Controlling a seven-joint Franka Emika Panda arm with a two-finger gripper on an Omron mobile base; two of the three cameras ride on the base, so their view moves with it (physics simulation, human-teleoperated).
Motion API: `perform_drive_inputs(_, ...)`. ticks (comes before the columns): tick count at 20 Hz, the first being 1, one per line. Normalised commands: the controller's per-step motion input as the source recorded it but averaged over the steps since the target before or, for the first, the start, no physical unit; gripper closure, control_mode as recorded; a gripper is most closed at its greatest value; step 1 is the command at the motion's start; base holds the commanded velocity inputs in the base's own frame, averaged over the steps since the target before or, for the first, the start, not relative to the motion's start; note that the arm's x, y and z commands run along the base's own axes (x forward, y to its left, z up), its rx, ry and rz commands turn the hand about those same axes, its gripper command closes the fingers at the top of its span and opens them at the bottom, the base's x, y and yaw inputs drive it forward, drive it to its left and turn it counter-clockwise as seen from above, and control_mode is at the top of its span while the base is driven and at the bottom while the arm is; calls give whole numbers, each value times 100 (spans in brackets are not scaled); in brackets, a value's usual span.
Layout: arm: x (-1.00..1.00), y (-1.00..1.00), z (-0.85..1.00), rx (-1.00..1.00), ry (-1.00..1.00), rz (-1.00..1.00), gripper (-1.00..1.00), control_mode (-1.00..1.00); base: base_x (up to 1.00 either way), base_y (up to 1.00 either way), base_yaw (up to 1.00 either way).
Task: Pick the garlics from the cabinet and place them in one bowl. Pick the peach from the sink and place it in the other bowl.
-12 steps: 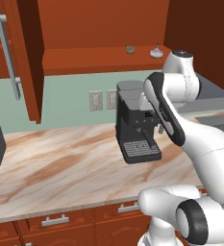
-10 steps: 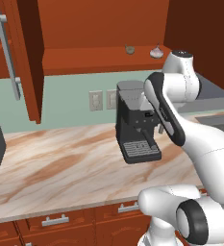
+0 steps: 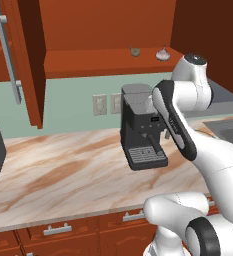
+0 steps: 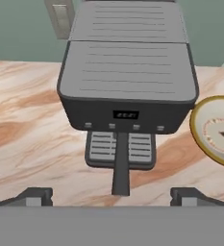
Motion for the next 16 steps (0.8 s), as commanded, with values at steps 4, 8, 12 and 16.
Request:
perform_drive_inputs(4,-4,-2,17,0,-21,1,-100,-100,0,0,0)
perform_drive_inputs(8,-1,-11,25,0,-16,1,-100,-100,0,0,0)
perform_drive_inputs(12,0,-11,35,0,-10,0,-100,-100,0,0,0)
perform_drive_inputs(16,0,-12,36,0,-12,0,-100,-100,0,0,0)
